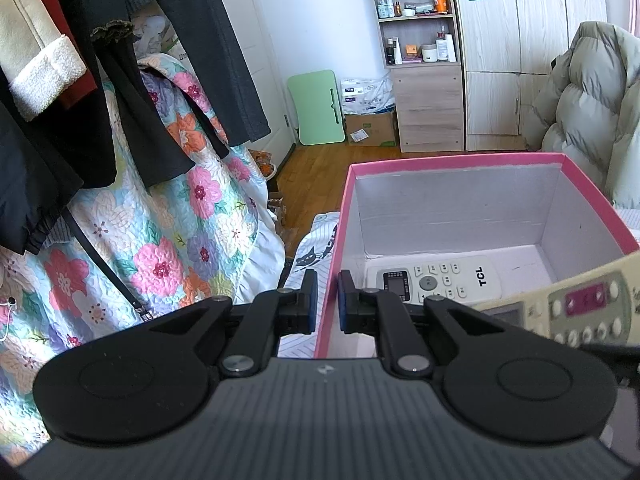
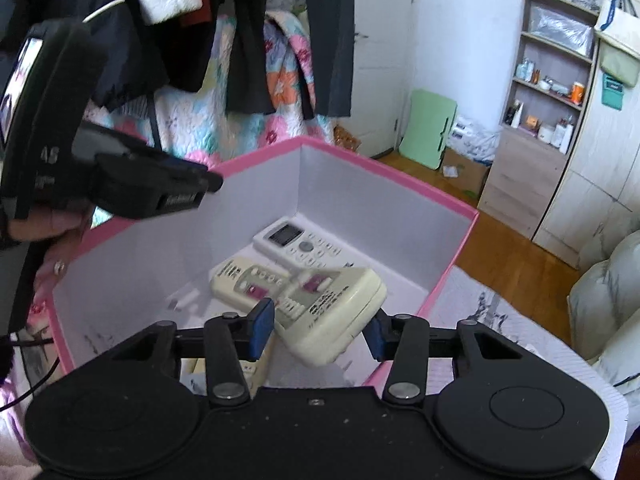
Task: Organize rigid objects
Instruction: 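Lower the cream power bank into the pink box and open the right tool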
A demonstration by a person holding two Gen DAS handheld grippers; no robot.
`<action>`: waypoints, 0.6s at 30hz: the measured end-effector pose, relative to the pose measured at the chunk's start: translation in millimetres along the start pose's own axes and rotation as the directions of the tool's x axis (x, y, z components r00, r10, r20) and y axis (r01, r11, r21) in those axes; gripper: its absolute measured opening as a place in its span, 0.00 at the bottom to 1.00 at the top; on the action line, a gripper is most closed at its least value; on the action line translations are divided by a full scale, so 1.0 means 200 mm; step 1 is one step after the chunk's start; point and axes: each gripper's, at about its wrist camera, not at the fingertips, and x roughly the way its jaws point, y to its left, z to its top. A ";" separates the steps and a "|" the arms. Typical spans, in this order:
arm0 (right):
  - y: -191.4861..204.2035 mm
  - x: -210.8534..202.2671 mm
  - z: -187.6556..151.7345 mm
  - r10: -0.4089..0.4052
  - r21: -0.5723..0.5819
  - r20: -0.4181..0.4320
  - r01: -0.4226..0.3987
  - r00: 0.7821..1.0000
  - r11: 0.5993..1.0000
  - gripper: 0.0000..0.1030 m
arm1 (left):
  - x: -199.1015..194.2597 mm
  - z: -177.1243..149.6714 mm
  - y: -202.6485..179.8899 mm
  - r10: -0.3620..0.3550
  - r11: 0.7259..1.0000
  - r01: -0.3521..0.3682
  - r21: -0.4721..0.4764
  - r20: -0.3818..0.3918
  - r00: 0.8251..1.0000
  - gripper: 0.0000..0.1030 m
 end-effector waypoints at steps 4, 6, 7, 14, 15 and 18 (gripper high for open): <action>0.00 0.04 0.02 -0.030 0.021 0.000 0.030 1.000 0.999 0.45 | 0.00 0.00 0.00 0.000 1.000 0.000 0.002 0.000 1.000 0.10; -0.02 0.06 0.03 -0.017 0.065 0.009 0.017 1.000 0.998 0.45 | 0.00 0.00 0.00 -0.001 1.000 0.001 0.000 0.000 1.000 0.10; -0.03 0.07 0.04 -0.014 0.081 0.011 0.013 1.000 0.997 0.45 | 0.00 0.00 0.00 -0.001 1.000 0.001 0.001 0.000 1.000 0.10; -0.08 0.12 0.08 -0.042 0.196 0.014 0.039 0.999 0.980 0.51 | 0.00 0.00 0.00 0.000 1.000 0.000 0.002 -0.001 1.000 0.10; -0.08 0.11 0.07 -0.056 0.198 0.022 0.051 0.998 0.979 0.52 | 0.00 0.00 0.00 0.001 1.000 -0.001 0.005 -0.001 1.000 0.10; -0.08 0.05 0.06 -0.105 0.178 0.054 0.094 0.993 0.979 0.54 | 0.00 0.00 0.00 0.001 1.000 -0.001 0.003 -0.001 1.000 0.10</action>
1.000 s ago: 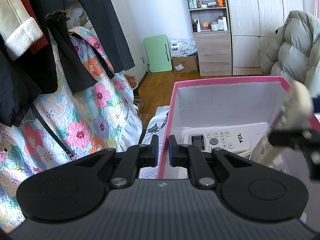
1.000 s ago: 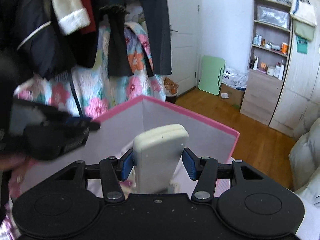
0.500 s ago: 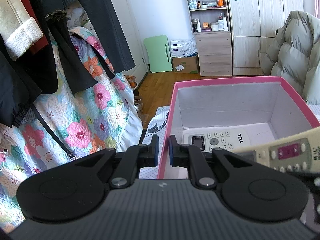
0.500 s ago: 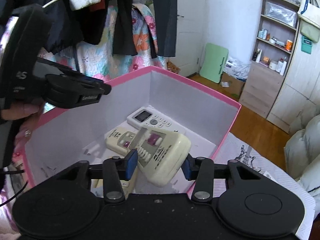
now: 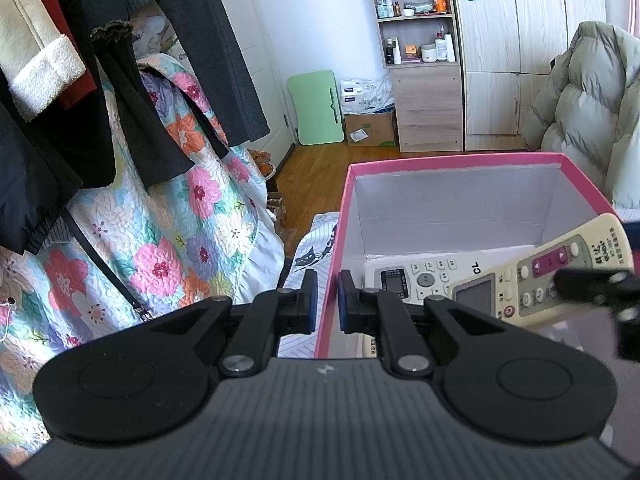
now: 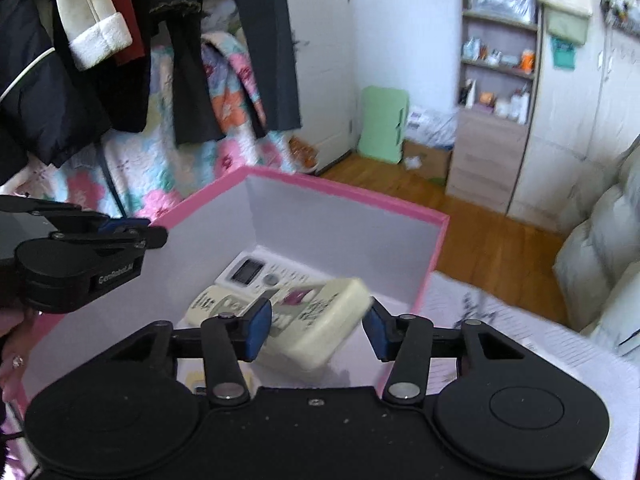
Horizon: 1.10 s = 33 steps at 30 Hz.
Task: Organize rigid objects
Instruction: 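Lower the cream power bank into the pink box and open the right tool, then grasp the silver keys on the bed with the right tool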
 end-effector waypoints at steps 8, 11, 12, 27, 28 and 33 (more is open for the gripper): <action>-0.09 -0.24 0.00 -0.004 0.006 0.114 0.004 0.993 1.000 0.55 | 0.01 0.00 0.01 0.003 1.000 -0.003 0.000 -0.002 1.000 0.10; -0.19 -0.32 -0.02 -0.023 0.054 0.144 0.016 0.989 0.998 0.60 | 0.00 0.00 0.00 0.007 1.000 -0.007 0.006 -0.002 1.000 0.10; -0.24 -0.34 -0.04 -0.045 0.069 0.149 0.035 0.988 0.997 0.60 | 0.00 0.00 0.00 0.006 1.000 -0.006 0.006 -0.002 1.000 0.10; -0.66 -0.11 -0.24 -0.039 0.032 -0.086 0.041 0.996 0.999 0.55 | 0.01 0.00 -0.03 -0.004 1.000 0.004 0.010 -0.007 1.000 0.10; -0.66 -0.07 -0.23 -0.028 0.030 -0.087 0.031 0.996 0.999 0.55 | 0.01 0.00 -0.03 -0.004 1.000 0.004 0.009 -0.009 1.000 0.10; -0.66 0.13 -0.21 0.007 0.047 -0.094 -0.003 0.996 0.999 0.55 | 0.03 0.01 -0.03 -0.001 1.000 0.001 0.005 -0.016 1.000 0.10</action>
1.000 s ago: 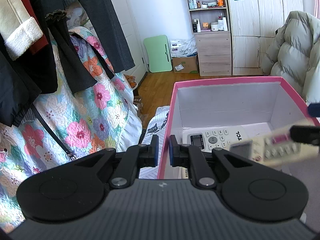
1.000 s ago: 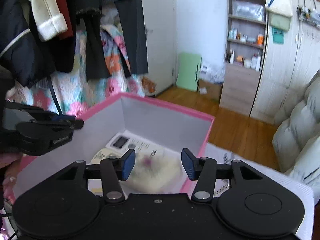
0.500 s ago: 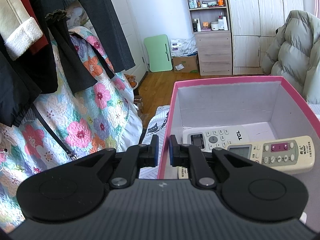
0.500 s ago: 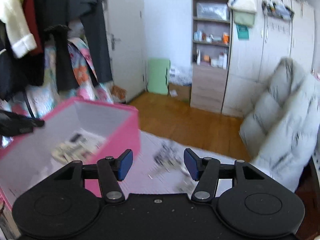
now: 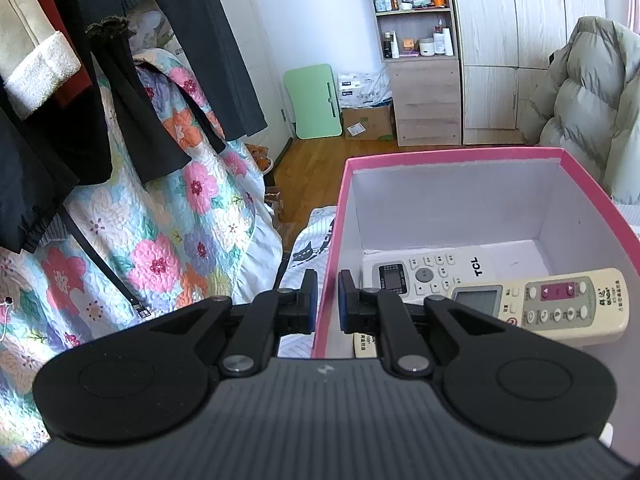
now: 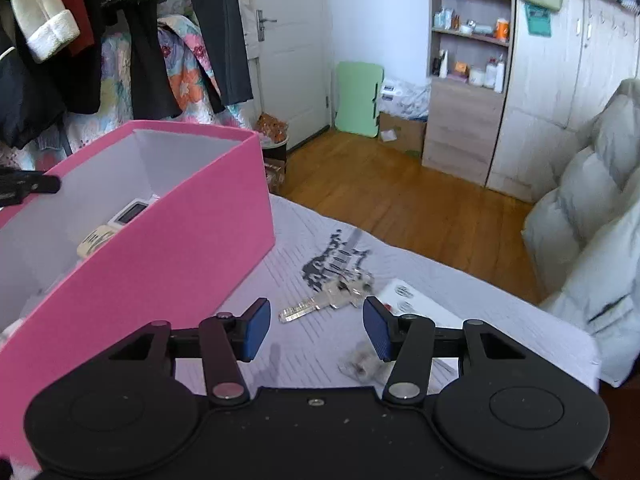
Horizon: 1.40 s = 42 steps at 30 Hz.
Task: Organize rigid objects
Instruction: 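Grasp the silver keys on the bed with the right tool, then carry the keys into the pink box and open the right tool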
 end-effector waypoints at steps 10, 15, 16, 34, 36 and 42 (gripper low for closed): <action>0.00 0.28 0.04 -0.106 0.153 -0.026 0.109 0.994 0.982 0.55 | 0.00 0.00 0.01 -0.015 1.000 0.015 0.007 0.008 1.000 0.10; 0.01 0.33 0.05 -0.163 0.151 0.000 0.161 0.987 0.975 0.58 | 0.00 -0.01 0.01 -0.021 1.000 0.021 0.005 0.008 1.000 0.10; 0.02 0.34 0.05 -0.177 0.136 0.005 0.175 0.984 0.975 0.53 | 0.00 -0.01 0.01 -0.021 1.000 0.021 0.005 0.008 1.000 0.10; 0.09 -0.20 0.09 -0.008 0.191 0.290 -0.049 0.957 0.980 0.03 | 0.00 -0.01 0.01 -0.017 1.000 0.017 0.001 0.010 1.000 0.10; 0.14 -0.27 0.13 0.007 0.168 0.313 -0.062 0.950 0.984 0.03 | 0.01 -0.01 0.01 -0.007 1.000 0.007 0.009 -0.004 1.000 0.10; 0.30 -0.46 0.24 0.154 0.086 0.342 -0.194 0.927 0.977 0.04 | 0.00 0.00 0.01 -0.011 1.000 0.011 0.001 0.003 1.000 0.08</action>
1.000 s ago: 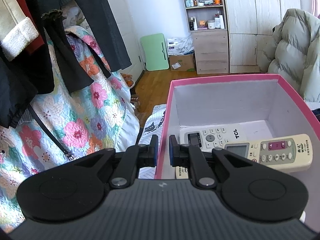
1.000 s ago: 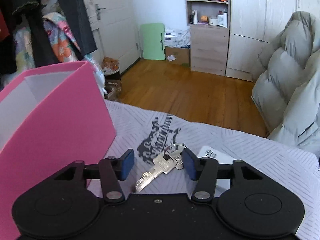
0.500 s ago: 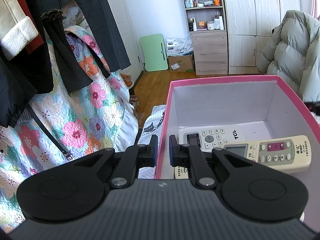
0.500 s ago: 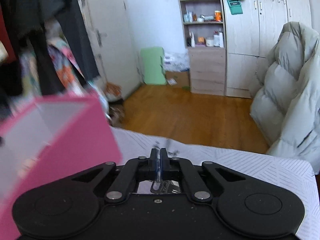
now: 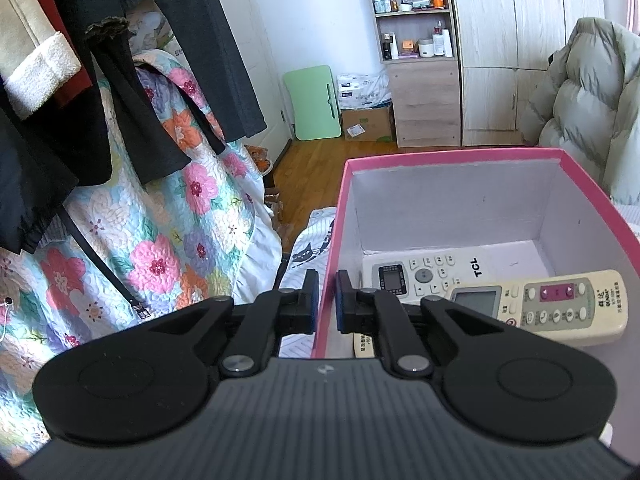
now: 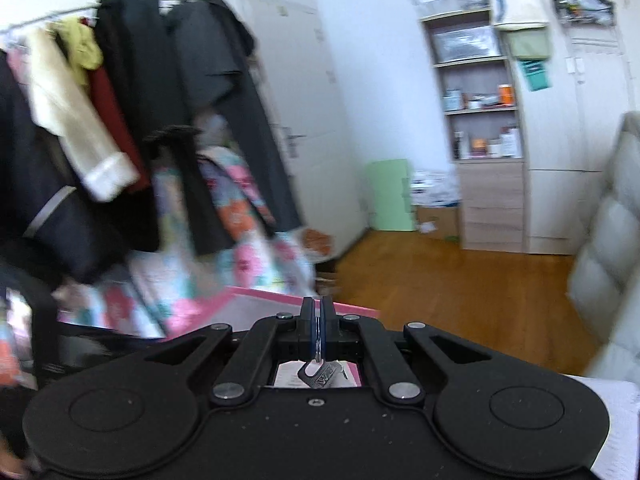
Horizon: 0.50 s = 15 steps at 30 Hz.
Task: Organize rigid objects
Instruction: 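Carry the keys into the pink box and open the right tool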
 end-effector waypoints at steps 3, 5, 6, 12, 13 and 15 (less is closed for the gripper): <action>0.09 0.02 0.04 0.090 0.032 -0.059 -0.088 0.994 0.996 0.04 | 0.00 0.00 0.00 0.000 1.000 0.000 -0.001 0.000 1.000 0.07; 0.14 0.06 0.04 0.160 0.073 -0.119 -0.152 0.980 0.986 0.04 | 0.00 0.00 0.01 -0.003 1.000 0.003 -0.013 0.000 1.000 0.07; 0.16 0.09 0.03 0.191 0.096 -0.146 -0.179 0.971 0.979 0.04 | 0.00 0.00 0.01 -0.006 1.000 0.006 -0.021 0.000 1.000 0.08; 0.30 0.33 -0.08 0.244 0.139 -0.324 -0.209 0.914 0.968 0.04 | -0.01 0.00 0.03 -0.011 0.999 0.011 -0.032 0.002 1.000 0.08; 0.31 0.38 -0.11 0.235 0.139 -0.348 -0.198 0.908 0.970 0.04 | -0.02 0.00 0.03 -0.010 0.999 0.010 -0.032 0.002 1.000 0.08; 0.32 0.46 -0.15 0.230 0.158 -0.388 -0.181 0.893 0.971 0.04 | -0.02 0.00 0.02 -0.001 1.000 0.001 -0.023 0.001 1.000 0.08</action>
